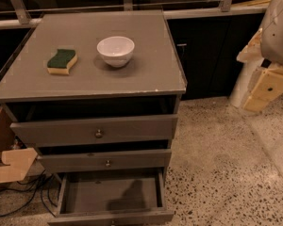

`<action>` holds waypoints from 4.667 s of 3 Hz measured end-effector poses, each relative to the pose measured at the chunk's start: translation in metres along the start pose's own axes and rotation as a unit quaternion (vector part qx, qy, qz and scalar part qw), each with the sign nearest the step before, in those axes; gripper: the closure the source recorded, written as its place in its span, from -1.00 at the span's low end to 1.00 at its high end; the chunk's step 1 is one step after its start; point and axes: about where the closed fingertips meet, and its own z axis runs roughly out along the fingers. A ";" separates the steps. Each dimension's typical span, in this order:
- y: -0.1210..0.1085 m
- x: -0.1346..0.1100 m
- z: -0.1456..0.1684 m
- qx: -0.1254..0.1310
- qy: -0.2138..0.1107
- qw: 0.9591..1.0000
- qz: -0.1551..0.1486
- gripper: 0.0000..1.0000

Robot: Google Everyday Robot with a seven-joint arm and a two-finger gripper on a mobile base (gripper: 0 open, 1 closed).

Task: Close bottom drawer

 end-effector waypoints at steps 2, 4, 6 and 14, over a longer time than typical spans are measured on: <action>0.000 0.000 0.000 0.000 0.000 1.000 0.000 0.46; 0.013 0.001 0.006 0.003 0.002 1.000 0.001 1.00; 0.100 -0.002 0.071 -0.025 0.010 1.000 0.002 1.00; 0.261 -0.018 0.295 -0.137 0.003 0.984 0.114 1.00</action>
Offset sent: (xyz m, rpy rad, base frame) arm 0.0000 0.0000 0.0000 0.0000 0.0000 0.0000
